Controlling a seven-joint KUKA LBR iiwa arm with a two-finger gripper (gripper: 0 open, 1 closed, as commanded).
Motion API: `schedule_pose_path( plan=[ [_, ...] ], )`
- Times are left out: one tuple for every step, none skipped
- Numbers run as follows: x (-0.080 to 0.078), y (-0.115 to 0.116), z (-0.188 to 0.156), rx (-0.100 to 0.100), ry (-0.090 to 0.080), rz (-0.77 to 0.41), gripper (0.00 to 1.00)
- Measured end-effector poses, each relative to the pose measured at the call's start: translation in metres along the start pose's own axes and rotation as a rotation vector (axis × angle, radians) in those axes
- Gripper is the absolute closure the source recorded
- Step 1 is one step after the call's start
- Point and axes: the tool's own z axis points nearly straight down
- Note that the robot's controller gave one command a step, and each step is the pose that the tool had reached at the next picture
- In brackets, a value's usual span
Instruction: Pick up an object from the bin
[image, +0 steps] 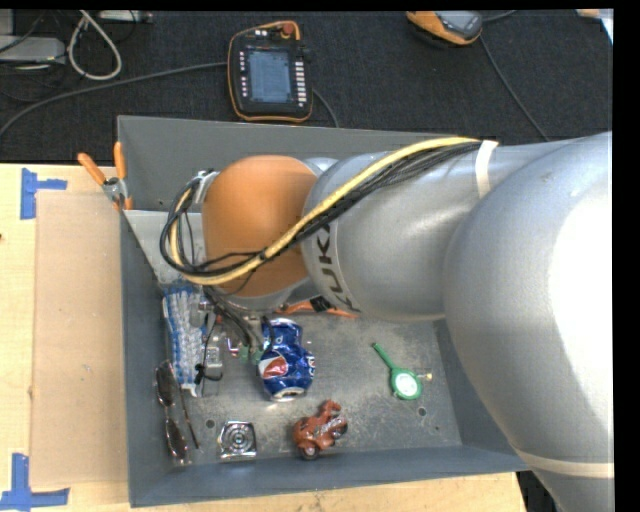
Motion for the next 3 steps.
schedule_pose_path(
  plan=[
    [-0.002,-0.002,-0.005,-0.002,-0.007,0.006,0.0],
    [0.011,-0.052,0.024,0.003,0.002,-0.003,0.0],
    [-0.01,-0.107,0.031,-0.003,-0.009,-0.043,0.0]
  ],
)
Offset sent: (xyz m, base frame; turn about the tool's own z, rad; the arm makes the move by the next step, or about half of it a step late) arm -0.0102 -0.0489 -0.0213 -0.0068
